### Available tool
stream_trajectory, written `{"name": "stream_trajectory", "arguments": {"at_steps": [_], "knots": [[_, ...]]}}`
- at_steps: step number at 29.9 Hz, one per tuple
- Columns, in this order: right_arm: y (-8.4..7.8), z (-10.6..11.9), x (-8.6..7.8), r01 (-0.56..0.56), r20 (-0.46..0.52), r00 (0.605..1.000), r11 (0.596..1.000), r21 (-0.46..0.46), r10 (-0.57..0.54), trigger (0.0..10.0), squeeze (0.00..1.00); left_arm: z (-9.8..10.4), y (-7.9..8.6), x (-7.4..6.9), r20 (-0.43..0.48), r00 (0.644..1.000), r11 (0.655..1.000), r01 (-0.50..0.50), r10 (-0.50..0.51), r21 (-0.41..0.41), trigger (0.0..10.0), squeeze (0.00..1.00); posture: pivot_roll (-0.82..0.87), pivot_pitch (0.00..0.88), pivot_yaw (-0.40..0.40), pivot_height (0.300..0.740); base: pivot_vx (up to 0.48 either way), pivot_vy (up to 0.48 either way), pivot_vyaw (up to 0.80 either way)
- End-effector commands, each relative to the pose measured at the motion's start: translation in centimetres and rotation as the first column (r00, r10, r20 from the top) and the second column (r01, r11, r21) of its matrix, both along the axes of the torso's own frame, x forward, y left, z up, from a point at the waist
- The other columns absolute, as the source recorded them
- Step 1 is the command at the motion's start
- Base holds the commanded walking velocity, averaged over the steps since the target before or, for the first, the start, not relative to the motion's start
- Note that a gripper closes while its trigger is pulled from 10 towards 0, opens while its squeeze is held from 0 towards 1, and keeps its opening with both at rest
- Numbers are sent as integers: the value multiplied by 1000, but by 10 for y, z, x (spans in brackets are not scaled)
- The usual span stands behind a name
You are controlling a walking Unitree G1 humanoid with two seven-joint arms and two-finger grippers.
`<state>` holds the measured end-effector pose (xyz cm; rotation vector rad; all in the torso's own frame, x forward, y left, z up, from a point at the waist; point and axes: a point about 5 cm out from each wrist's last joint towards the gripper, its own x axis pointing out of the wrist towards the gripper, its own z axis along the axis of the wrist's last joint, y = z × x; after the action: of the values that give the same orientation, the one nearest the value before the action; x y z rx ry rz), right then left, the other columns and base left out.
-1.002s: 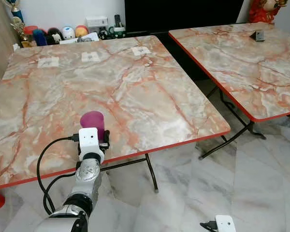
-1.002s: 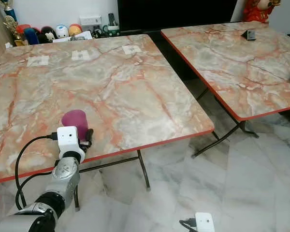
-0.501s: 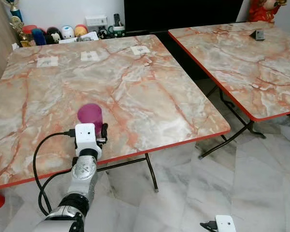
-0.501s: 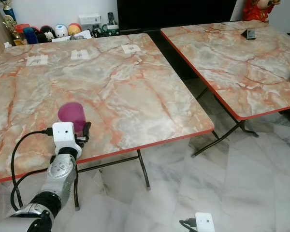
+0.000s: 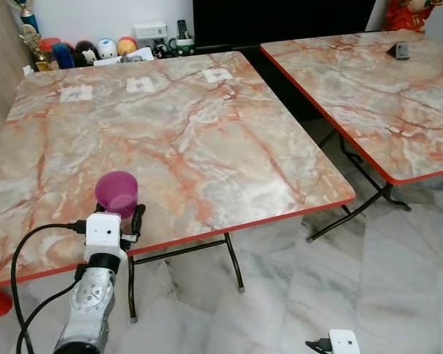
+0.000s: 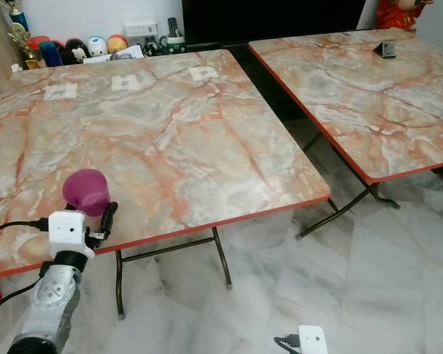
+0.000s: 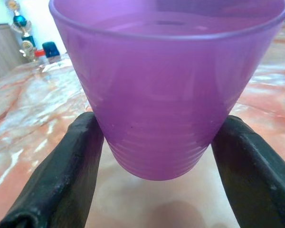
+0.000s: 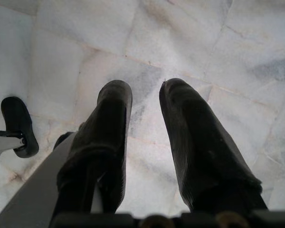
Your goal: Setting the table
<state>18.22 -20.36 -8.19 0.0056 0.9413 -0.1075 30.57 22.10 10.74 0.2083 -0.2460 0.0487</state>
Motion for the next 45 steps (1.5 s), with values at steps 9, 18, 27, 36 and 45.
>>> {"name": "stream_trajectory", "arguments": {"at_steps": [9,18,27,36,45], "knots": [[0,-2,-6,11,-4,1000,1000,5,-11,10000,0,-16,11,-22,-85,996,999,-23,19,-49,10000,0,29,85,1,740,0,0,0],[0,-2,-5,-17,14,1000,1000,-13,18,10000,0,-17,3,-26,-108,994,997,-27,20,-66,10000,0,21,61,4,740,0,0,444],[0,-2,-6,-10,13,1000,1000,-14,10,10000,0,-12,2,-25,-106,994,996,-36,27,-86,10000,0,25,49,7,740,0,0,761],[0,-2,-5,9,13,1000,1000,-3,-9,10000,0,-9,1,-22,-103,994,995,-46,37,-93,10000,0,20,69,0,740,0,-139,0],[0,-1,-3,-25,11,1000,1000,-18,25,10000,0,-9,0,-23,-108,993,994,-50,39,-100,10000,0,25,72,-5,740,0,-393,0]]}}
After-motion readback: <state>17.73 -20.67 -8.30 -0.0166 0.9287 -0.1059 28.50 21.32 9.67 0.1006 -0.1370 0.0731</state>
